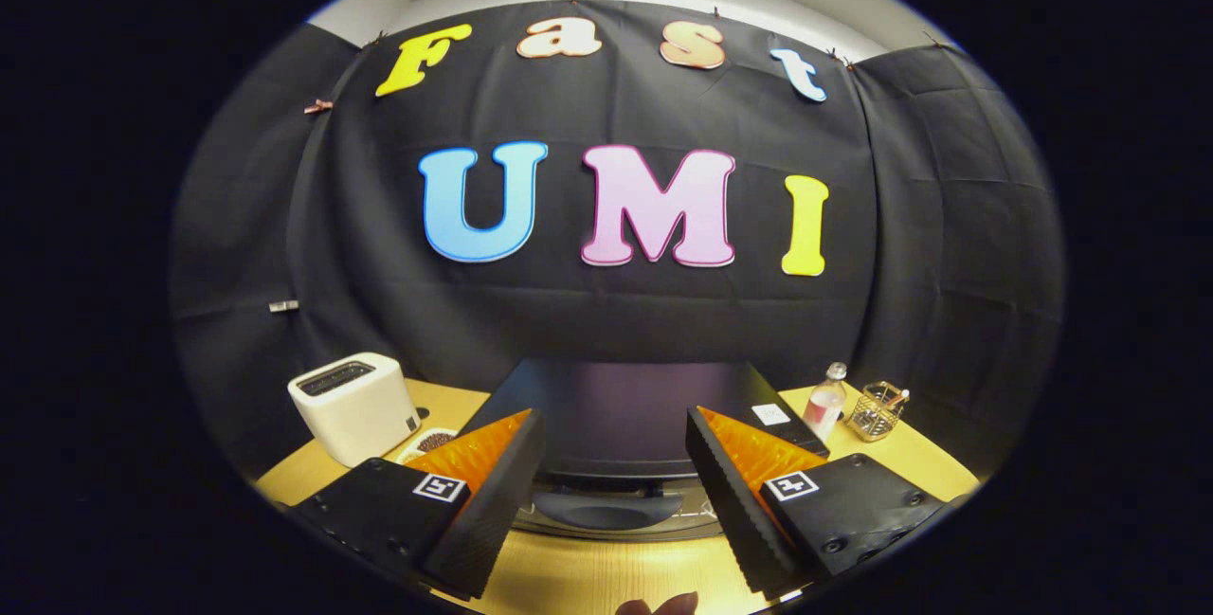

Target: Open the toaster oven, put the food inside, and close the toaster oven door.

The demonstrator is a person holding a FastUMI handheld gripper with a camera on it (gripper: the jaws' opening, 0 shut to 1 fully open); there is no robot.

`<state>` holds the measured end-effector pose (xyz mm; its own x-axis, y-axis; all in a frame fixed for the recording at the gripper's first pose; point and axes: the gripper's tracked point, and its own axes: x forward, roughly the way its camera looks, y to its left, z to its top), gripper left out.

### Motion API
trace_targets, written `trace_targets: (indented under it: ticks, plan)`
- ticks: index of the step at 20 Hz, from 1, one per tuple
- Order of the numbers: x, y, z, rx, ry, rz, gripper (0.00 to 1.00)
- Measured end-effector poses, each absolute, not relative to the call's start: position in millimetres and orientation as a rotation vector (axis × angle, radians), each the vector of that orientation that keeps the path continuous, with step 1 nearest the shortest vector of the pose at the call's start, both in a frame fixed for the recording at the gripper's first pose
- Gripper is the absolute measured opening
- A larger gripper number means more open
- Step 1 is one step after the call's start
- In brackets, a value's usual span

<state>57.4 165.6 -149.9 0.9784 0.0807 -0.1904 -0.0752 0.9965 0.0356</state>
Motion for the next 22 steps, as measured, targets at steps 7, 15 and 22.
trace_targets:
  ticks: [7,15,22]
  plan:
    - [72,164,-206,0.050,0.327,0.027,0.99]
    - [51,167,-218,0.044,0.357,-0.001,1.00]
    - [2,167,-231,0.083,0.388,-0.006,0.99]
